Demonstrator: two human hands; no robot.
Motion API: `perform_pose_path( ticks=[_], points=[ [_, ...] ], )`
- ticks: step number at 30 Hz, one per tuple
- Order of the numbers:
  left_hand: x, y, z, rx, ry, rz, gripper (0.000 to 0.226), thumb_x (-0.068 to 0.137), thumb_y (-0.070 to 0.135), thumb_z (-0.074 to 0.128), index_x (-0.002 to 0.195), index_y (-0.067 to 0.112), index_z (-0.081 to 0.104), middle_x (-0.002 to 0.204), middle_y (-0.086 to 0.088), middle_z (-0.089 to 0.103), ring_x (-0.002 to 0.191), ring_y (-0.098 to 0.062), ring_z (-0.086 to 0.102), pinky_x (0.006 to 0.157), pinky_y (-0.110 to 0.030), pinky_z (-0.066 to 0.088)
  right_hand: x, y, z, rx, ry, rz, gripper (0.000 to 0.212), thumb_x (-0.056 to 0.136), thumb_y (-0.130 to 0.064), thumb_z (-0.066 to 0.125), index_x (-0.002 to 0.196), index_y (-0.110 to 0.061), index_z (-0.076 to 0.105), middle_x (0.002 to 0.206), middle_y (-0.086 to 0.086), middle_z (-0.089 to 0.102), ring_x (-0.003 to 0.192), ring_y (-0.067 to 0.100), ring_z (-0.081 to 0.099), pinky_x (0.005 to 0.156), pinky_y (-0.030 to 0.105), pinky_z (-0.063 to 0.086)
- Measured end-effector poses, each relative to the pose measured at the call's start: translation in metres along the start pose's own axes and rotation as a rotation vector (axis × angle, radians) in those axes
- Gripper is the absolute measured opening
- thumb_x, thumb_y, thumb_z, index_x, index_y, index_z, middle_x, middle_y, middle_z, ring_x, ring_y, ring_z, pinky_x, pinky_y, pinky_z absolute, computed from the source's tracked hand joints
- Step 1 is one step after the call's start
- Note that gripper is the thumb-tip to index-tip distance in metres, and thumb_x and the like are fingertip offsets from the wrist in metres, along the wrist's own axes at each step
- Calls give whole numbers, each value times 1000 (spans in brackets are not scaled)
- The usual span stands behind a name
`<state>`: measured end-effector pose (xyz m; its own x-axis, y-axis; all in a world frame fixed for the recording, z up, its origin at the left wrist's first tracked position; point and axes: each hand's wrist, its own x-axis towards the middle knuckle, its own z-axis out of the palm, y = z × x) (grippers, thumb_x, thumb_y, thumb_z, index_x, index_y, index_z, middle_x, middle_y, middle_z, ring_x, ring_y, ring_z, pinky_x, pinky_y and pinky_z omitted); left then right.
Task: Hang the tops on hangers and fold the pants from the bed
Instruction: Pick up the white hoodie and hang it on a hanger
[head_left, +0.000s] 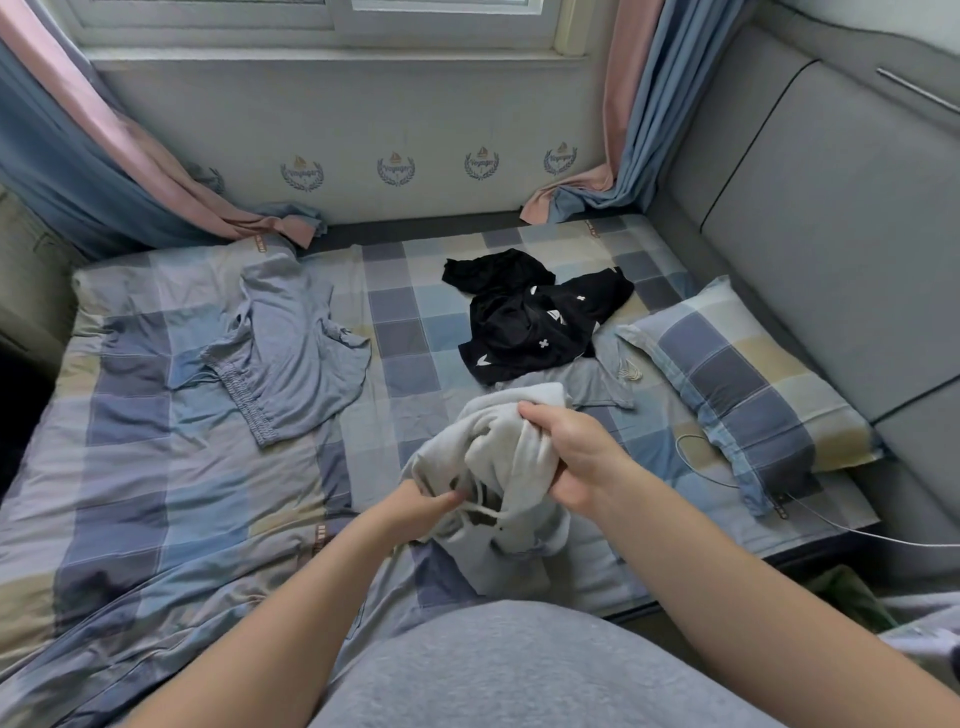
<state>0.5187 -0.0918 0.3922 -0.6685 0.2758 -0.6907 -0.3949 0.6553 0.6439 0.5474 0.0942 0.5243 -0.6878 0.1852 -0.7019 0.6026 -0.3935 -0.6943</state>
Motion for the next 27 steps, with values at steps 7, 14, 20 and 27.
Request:
perform_pose_path(
  ticks=[7, 14, 20, 27],
  points=[
    [6, 1, 12, -238, 45, -40, 18, 89, 30, 72, 86, 15, 64, 63, 5, 70, 59, -17, 67, 61, -27, 49, -26, -7, 12, 117, -188, -34, 36, 100, -22, 59, 119, 8, 66, 116, 25, 70, 112, 33, 68, 99, 42, 54],
    [14, 0, 3, -422, 245, 233, 19, 90, 9, 73, 77, 6, 59, 71, -5, 63, 70, -18, 56, 64, -25, 45, -9, -28, -2, 337, -112, -27, 47, 103, -31, 52, 126, 9, 62, 126, 26, 65, 120, 34, 63, 97, 42, 53],
    [5, 5, -25, -906, 103, 99, 10, 94, 8, 65, 90, 14, 58, 85, -5, 71, 85, -20, 71, 77, -33, 52, 5, -32, -16, 386, -20, -26, 45, 103, -33, 54, 127, 4, 61, 131, 22, 63, 122, 32, 62, 106, 44, 47],
    [13, 24, 5, 76, 68, 432, 46, 83, 35, 80, 124, 29, 60, 124, 9, 58, 114, -10, 55, 100, -32, 47, 0, -38, -19, 407, -123, -33, 50, 101, -37, 52, 125, 6, 62, 119, 22, 68, 110, 32, 68, 90, 43, 57]
  ],
)
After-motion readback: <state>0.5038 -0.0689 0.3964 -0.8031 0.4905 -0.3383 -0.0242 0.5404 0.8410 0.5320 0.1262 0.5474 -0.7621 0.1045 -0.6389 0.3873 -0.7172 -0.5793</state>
